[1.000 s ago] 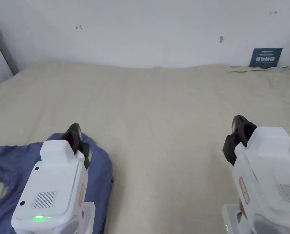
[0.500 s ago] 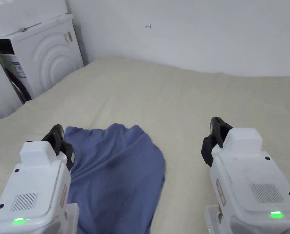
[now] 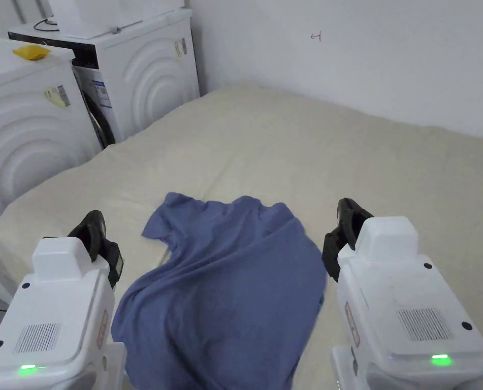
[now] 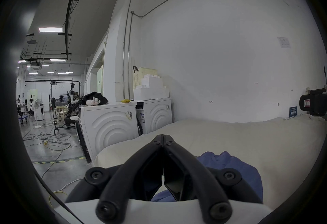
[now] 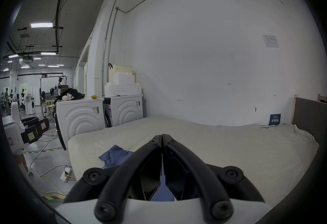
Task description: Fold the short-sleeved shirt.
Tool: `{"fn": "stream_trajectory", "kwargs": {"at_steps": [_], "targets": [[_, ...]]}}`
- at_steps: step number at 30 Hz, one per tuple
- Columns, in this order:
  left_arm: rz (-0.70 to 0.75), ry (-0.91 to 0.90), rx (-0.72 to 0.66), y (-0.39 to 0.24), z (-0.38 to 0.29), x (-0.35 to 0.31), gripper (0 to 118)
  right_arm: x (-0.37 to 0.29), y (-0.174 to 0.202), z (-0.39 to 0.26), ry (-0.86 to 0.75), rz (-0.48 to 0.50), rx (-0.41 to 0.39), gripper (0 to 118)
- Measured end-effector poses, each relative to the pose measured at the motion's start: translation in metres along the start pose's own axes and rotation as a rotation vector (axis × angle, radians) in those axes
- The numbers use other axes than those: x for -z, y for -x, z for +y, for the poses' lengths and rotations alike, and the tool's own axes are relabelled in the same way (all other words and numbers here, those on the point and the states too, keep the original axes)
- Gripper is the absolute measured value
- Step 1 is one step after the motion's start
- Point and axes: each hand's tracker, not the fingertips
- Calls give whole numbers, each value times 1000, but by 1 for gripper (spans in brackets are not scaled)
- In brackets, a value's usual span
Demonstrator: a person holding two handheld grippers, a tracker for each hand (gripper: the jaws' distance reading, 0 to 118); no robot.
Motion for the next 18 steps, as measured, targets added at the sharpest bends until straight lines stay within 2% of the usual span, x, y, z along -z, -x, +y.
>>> {"fn": "stream_trajectory", "kwargs": {"at_steps": [2,12,18], "targets": [[1,1,0,1,-1,2,0,0,0,-1,8,-2,-27,0],[-69,34,-23,-17,-1,27,0,-4,-24,3,14,-93,-38,0],[-215,272,-41,-39,-8,83,0,-5,-38,6,4,-123,-27,0]]}}
